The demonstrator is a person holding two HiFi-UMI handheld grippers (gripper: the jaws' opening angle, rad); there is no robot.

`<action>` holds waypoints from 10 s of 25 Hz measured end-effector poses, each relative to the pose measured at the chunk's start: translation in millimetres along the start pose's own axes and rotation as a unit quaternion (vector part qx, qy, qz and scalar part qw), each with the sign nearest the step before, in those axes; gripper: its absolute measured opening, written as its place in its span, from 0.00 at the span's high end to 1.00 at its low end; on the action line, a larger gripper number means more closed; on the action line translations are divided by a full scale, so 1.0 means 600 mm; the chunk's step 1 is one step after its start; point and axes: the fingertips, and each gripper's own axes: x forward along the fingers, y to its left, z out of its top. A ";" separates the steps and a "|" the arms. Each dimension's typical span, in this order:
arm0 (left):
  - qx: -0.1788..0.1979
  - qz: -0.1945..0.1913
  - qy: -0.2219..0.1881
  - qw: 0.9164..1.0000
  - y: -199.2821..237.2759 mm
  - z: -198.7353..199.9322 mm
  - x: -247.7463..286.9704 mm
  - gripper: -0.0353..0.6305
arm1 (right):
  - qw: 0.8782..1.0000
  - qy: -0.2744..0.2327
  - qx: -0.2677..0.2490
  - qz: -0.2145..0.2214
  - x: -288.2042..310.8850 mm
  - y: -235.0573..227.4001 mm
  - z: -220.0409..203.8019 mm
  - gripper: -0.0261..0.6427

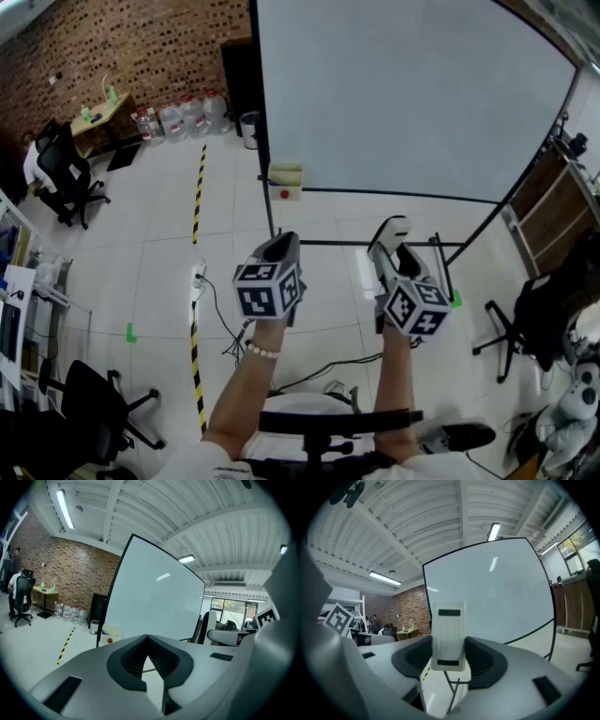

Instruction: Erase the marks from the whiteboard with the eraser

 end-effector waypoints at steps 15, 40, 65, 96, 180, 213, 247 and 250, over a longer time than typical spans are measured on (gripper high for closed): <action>-0.030 -0.005 0.025 0.999 -0.118 -0.095 0.069 0.96 | 1.000 0.021 -0.010 0.021 -0.008 -0.138 -0.006 0.59; 0.095 -0.091 -0.017 0.991 0.265 0.299 0.191 0.96 | 0.986 -0.018 -0.154 -0.055 0.421 0.240 0.290 0.59; 0.105 -0.121 -0.107 0.981 0.264 0.582 0.266 0.96 | 0.971 -0.093 -0.213 -0.047 0.616 0.443 0.789 0.59; 0.094 -0.137 -0.090 0.982 0.139 0.557 0.345 0.96 | 0.974 -0.107 -0.189 -0.057 0.582 0.230 0.859 0.59; 0.083 -0.247 -0.141 0.955 -1.344 0.516 1.045 0.97 | 0.966 -0.145 -0.188 -0.100 0.069 -1.428 1.168 0.59; 0.051 -0.126 -0.142 0.981 -0.979 0.490 0.886 0.97 | 0.977 -0.125 -0.165 -0.056 0.213 -1.060 0.982 0.59; 0.033 -0.058 -0.143 0.988 -0.399 0.550 0.657 0.97 | 0.980 -0.127 -0.143 -0.058 0.432 -0.451 0.799 0.59; 0.037 -0.060 -0.143 0.987 -0.378 0.558 0.657 0.97 | 0.979 -0.129 -0.149 -0.046 0.445 -0.419 0.790 0.59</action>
